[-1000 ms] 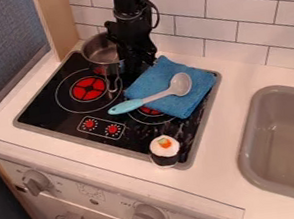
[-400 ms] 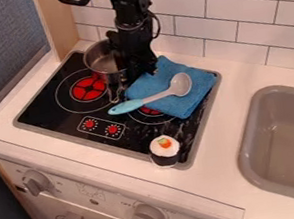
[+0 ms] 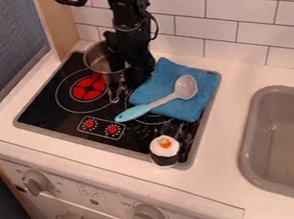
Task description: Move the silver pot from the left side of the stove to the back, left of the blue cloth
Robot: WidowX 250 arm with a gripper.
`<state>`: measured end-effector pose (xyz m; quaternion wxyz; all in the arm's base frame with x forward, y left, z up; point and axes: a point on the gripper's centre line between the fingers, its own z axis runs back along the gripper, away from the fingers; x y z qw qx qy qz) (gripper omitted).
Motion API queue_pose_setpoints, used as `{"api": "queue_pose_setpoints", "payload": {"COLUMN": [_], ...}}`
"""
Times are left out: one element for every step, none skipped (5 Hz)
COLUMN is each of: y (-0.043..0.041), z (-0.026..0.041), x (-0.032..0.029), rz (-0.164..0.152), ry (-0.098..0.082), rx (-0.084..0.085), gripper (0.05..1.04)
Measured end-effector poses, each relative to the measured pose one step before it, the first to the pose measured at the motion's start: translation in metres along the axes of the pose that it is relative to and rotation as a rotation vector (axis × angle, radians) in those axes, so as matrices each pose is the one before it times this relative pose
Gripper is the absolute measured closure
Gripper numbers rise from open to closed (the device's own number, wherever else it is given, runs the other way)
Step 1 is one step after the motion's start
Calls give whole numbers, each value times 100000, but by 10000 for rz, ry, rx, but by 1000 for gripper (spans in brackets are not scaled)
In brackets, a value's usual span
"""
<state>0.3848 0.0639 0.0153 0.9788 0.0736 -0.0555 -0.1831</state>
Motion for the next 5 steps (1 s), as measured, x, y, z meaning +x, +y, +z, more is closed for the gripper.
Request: {"api": "queue_pose_setpoints", "payload": {"y": [503, 167, -19, 3, 124], "z": [2270, 1640, 2045, 1746, 241], "x": [62, -366, -61, -436, 70], "rz": [-58, 134, -14, 84, 20], "ry": [-408, -315, -296, -293, -63], "rx": [228, -26, 51, 47, 41], "gripper": [83, 83, 84, 83, 83]}}
